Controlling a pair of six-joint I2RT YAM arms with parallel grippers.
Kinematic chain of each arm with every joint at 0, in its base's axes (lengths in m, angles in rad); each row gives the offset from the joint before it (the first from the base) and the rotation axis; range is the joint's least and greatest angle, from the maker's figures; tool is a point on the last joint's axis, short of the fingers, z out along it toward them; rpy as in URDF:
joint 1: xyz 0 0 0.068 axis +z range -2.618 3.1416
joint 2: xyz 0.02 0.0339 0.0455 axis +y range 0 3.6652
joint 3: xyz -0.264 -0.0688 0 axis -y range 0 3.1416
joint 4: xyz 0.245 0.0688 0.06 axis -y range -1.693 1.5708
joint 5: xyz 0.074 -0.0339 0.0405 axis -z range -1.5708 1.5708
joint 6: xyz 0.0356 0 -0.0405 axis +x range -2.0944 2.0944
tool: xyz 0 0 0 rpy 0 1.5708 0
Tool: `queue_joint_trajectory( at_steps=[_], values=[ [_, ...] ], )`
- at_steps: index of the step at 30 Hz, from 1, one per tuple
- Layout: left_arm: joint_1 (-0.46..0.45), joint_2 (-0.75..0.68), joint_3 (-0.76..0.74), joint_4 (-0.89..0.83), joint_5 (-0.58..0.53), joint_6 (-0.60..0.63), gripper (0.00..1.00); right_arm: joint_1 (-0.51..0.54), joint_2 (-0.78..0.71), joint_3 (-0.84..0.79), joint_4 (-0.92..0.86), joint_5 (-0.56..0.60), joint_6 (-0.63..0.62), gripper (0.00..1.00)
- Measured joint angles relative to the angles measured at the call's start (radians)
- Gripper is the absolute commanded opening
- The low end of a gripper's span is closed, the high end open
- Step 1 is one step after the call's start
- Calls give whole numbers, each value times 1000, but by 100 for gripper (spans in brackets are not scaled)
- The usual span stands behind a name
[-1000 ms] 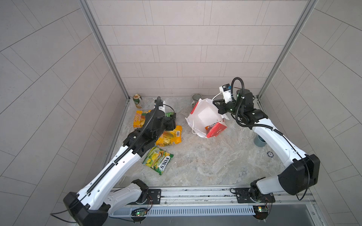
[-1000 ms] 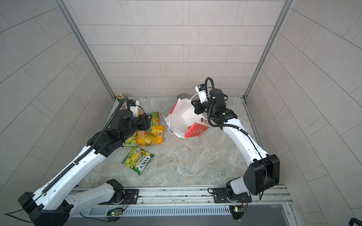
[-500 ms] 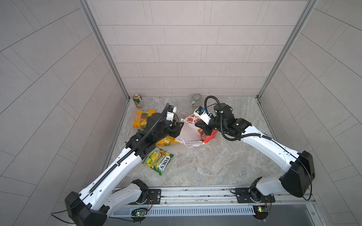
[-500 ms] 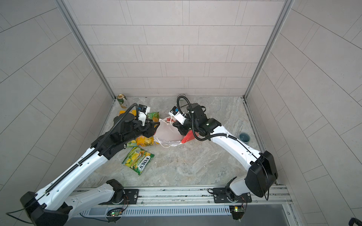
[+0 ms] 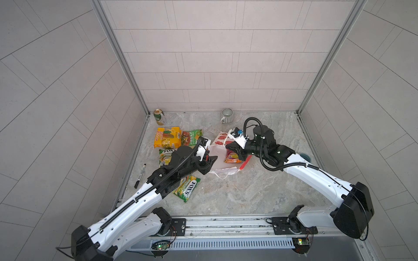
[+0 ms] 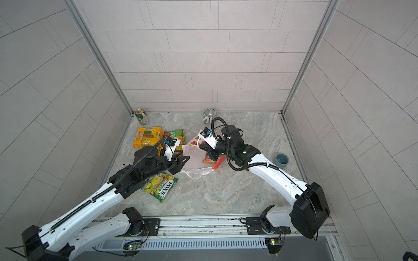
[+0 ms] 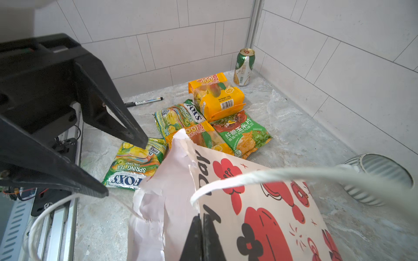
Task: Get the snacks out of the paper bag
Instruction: 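Raise the left gripper over the bag while the right gripper tilts the bag toward it, then lower the left gripper into the bag toward the pink Fox's Fruits packet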
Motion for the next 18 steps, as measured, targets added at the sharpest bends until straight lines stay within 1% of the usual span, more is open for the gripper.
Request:
queue_joint_trajectory(
  at_steps=[8,13,18],
  values=[
    [-11,42,-23,55,28,2,54,8,-1,0,-2,8,142,6],
    [-57,70,-58,105,36,7,54,15,-11,0,-1,29,219,6],
    [-98,152,-74,159,47,2,53,19,-17,3,2,64,286,6]
  ],
)
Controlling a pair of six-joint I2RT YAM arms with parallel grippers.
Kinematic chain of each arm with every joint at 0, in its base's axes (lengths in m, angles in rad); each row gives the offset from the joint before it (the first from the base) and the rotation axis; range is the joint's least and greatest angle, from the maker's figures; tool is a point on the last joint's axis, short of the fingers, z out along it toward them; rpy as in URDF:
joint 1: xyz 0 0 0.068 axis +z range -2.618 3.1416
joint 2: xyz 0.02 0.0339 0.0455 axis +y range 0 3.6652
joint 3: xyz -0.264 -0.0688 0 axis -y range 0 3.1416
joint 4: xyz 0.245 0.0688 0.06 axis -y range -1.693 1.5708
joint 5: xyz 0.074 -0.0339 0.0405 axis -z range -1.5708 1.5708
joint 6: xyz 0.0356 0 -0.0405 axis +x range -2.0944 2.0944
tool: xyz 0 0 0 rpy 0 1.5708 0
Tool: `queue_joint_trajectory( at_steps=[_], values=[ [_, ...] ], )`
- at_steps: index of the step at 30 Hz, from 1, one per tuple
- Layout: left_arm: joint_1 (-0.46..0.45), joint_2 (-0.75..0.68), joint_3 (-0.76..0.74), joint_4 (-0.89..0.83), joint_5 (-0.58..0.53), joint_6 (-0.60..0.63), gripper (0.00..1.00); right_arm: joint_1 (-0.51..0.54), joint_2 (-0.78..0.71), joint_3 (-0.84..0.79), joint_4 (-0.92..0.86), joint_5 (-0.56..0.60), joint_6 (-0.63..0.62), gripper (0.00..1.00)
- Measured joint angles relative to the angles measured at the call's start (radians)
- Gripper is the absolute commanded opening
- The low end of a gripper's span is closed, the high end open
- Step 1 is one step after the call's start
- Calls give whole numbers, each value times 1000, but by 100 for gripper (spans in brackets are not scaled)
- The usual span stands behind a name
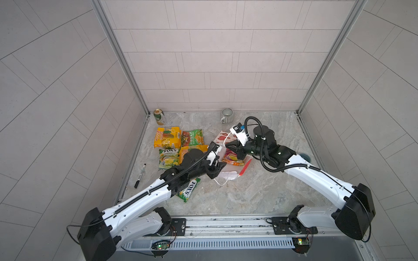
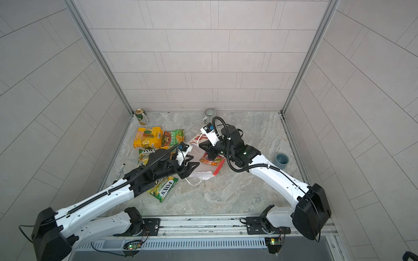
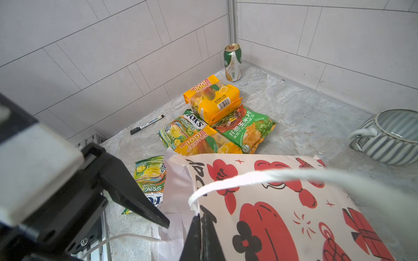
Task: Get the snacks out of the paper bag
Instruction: 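Lower the left gripper into the bag toward the pink Fox's Fruits packet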
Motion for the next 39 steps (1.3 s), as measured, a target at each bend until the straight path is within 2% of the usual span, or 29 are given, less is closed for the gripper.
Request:
queue_joint_trajectory(
  at_steps=[13,17,21,24,27,34,39],
  values=[
    [-60,166,-5,29,1,6,54,0,0,18,29,49,60,5],
    [-60,147,-5,31,-3,7,54,0,0,18,32,59,60,5],
    [-60,54,-5,40,-19,23,53,0,0,18,34,74,60,5],
    [-60,-39,-5,55,-21,61,52,0,0,18,34,81,60,5],
    [-60,-63,21,36,-14,119,52,0,0,18,34,87,60,5],
    [-63,94,118,-42,0,256,51,0,0,18,34,92,60,5],
    [-77,188,120,-54,-43,354,54,-6,-2,18,31,98,55,5]
  ],
)
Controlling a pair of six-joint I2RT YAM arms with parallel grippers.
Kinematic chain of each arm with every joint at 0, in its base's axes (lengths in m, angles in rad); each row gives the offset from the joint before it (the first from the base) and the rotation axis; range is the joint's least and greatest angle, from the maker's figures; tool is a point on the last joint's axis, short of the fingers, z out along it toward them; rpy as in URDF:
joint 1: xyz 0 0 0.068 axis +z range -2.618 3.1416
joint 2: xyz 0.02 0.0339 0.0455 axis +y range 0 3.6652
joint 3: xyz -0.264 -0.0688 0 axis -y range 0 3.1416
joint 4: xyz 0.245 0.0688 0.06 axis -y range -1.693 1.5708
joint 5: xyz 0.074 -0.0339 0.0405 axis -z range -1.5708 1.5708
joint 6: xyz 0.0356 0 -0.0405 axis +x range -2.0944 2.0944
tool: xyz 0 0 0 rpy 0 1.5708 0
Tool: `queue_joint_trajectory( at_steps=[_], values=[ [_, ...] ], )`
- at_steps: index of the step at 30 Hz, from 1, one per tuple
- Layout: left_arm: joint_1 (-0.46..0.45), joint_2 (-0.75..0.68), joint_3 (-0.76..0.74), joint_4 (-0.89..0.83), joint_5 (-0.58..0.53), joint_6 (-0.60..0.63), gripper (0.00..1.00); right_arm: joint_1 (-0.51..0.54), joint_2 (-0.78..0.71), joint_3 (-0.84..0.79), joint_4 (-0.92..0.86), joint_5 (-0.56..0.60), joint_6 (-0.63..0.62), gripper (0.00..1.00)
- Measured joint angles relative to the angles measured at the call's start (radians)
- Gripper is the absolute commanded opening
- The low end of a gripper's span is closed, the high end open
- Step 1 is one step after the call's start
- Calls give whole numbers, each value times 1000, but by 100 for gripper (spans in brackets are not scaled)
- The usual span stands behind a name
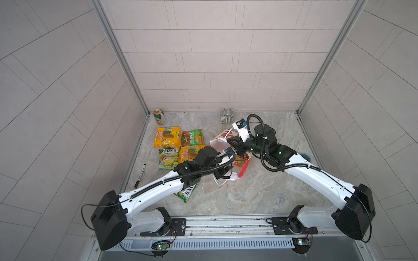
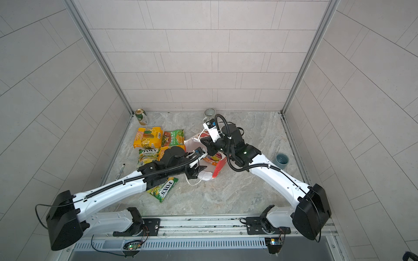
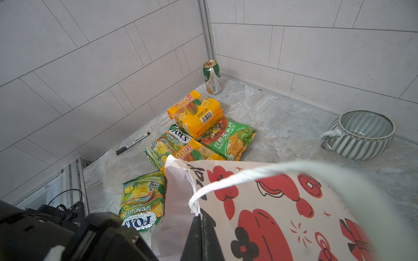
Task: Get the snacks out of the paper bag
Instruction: 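Lower the left gripper into the bag toward the pink Fox's Fruits packet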
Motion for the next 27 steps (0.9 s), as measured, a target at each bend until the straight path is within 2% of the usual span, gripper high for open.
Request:
queue_joint_trajectory(
  at_steps=[13,27],
  values=[
    [-51,198,63,-1,-95,202,54,-11,-15,0,11,-3,3,4],
    [-71,357,74,94,-135,297,53,-12,-16,0,11,-35,16,4]
  ],
)
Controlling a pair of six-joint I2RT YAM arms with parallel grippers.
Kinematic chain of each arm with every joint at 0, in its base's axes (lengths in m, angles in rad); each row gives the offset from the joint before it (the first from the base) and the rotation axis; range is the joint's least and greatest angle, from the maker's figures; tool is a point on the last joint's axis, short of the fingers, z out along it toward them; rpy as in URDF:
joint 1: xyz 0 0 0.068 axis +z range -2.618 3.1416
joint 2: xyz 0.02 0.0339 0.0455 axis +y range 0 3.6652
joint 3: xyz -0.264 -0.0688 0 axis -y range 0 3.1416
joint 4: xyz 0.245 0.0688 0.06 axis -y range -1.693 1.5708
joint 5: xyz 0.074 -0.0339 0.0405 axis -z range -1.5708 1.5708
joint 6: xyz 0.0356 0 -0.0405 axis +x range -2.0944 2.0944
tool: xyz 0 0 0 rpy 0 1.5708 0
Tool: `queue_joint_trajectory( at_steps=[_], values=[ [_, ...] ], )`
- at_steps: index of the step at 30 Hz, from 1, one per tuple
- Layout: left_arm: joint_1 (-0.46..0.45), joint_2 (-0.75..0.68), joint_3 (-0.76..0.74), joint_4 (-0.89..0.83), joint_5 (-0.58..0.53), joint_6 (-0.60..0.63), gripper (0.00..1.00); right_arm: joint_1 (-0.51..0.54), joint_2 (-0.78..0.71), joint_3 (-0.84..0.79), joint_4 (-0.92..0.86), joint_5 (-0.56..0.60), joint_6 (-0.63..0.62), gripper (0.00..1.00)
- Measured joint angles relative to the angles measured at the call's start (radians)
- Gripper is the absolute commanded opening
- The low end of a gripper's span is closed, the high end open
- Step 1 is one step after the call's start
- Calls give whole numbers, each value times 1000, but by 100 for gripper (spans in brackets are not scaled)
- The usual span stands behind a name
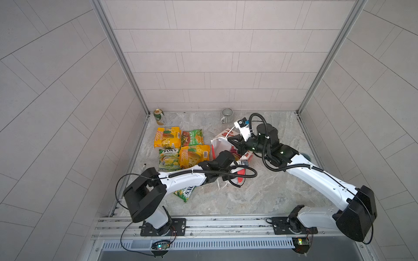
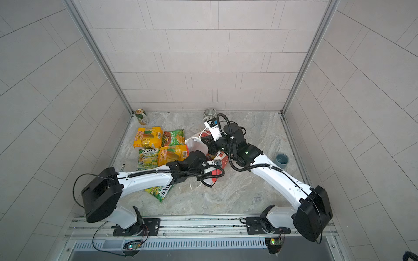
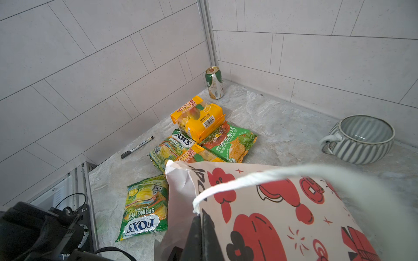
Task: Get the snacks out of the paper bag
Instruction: 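Lower the left gripper into the bag toward the pink Fox's Fruits packet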
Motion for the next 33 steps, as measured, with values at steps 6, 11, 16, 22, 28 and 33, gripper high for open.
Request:
queue_joint_trajectory(
  at_steps=[6,11,16,22,28,33],
  values=[
    [0,62,9,63,-63,20,34,-7,0,-6,0,-3,7,4],
    [-3,98,9,148,-138,24,14,-11,0,-10,0,-3,11,4],
    [-5,104,6,230,-209,10,3,-11,-3,-10,5,-4,11,4],
    [-5,97,-13,283,-230,-8,0,-19,-14,-10,7,-3,11,4],
    [8,51,-32,283,-203,-45,0,-23,-15,-10,11,-3,14,4],
    [17,-14,-38,272,-195,-77,0,-34,-19,-11,24,-4,18,4]
  ],
)
